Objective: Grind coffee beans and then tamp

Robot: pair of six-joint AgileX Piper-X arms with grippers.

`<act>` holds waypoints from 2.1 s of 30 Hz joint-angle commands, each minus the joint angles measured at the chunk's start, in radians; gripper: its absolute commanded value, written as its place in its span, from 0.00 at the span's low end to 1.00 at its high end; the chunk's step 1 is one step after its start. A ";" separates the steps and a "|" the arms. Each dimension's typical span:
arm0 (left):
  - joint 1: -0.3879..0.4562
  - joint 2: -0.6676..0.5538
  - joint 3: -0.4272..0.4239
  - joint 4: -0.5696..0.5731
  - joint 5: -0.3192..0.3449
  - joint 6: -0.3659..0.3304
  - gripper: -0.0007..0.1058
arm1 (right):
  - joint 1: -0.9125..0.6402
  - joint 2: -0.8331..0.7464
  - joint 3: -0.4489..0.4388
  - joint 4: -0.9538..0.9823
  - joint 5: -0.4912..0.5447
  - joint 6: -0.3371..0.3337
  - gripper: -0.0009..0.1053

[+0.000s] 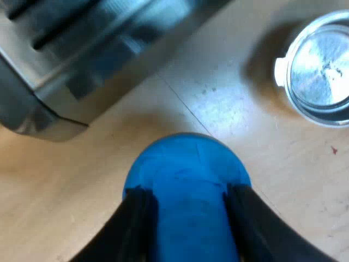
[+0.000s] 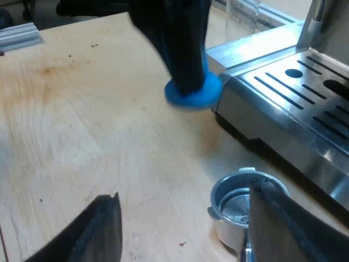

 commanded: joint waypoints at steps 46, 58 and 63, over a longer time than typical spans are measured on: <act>-0.001 0.095 0.197 -0.227 -0.039 -0.001 0.88 | 0.000 -0.001 -0.002 -0.013 -0.009 -0.006 0.52; -0.001 -0.032 0.154 -0.181 -0.040 0.008 1.00 | 0.000 -0.001 -0.002 -0.013 -0.009 -0.007 0.52; -0.001 -0.262 0.117 -0.137 -0.040 0.001 1.00 | 0.000 -0.001 -0.010 -0.013 -0.009 0.020 0.52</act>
